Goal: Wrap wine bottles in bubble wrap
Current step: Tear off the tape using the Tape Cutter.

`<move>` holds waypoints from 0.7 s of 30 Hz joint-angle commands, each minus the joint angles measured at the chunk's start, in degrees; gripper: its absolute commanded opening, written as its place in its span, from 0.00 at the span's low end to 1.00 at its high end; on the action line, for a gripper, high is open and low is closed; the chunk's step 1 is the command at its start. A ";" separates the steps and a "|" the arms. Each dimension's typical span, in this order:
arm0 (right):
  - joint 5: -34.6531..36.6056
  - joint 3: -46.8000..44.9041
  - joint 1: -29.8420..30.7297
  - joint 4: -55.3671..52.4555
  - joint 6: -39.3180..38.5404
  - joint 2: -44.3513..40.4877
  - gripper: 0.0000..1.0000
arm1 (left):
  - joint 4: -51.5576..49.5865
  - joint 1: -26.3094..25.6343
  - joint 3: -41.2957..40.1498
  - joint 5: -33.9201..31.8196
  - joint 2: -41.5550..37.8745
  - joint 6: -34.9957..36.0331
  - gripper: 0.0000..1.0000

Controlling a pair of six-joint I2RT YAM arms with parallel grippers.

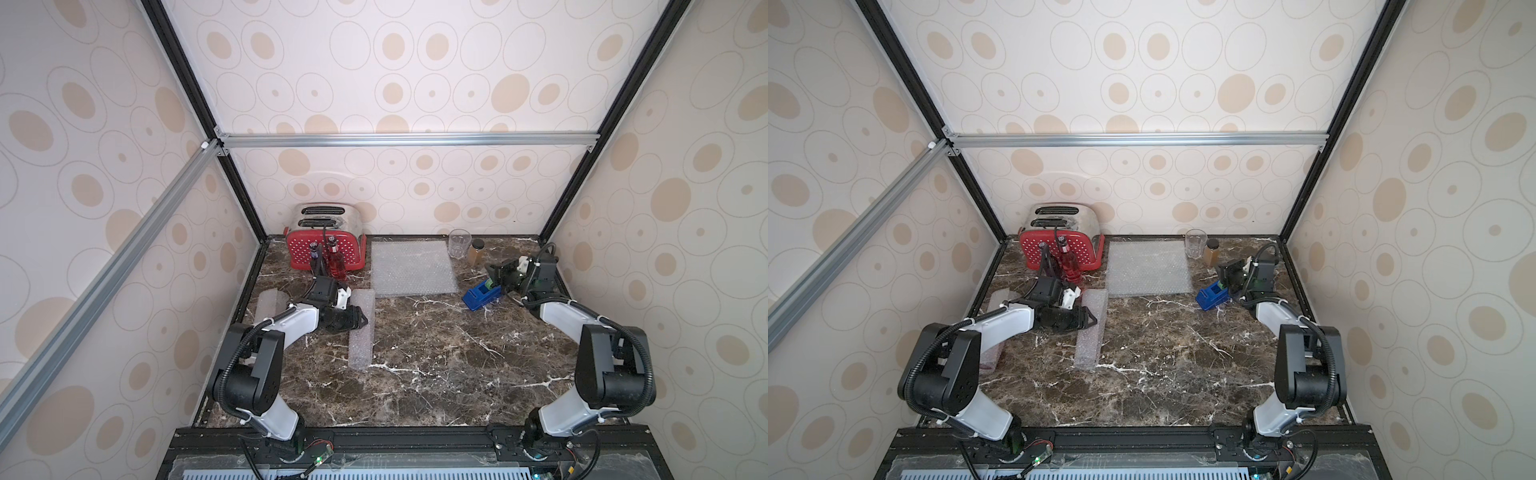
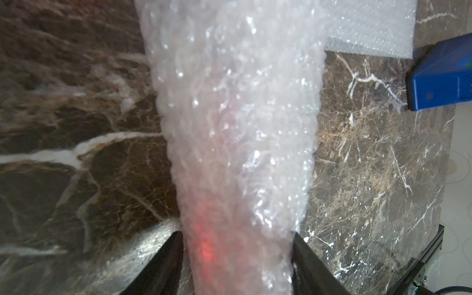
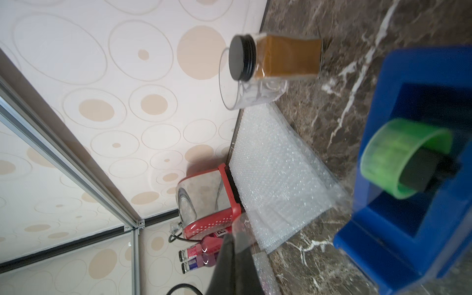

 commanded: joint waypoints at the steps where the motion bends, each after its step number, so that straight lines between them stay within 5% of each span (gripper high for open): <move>1: 4.24 -3.69 3.89 1.61 -0.04 -2.67 0.00 | -2.58 -0.09 -1.09 -2.24 -0.34 0.90 0.63; 9: 15.37 -13.50 12.41 5.09 -1.14 -1.66 0.00 | -2.40 -0.15 -1.24 -2.04 -0.69 0.72 0.63; 17: 23.76 -16.17 14.21 2.06 -3.92 10.49 0.00 | -2.40 -0.23 -1.01 -1.94 -0.64 0.54 0.63; 21: 21.65 -17.04 14.46 4.58 -3.65 11.21 0.00 | -2.32 -0.24 -1.24 -1.99 -0.89 0.59 0.63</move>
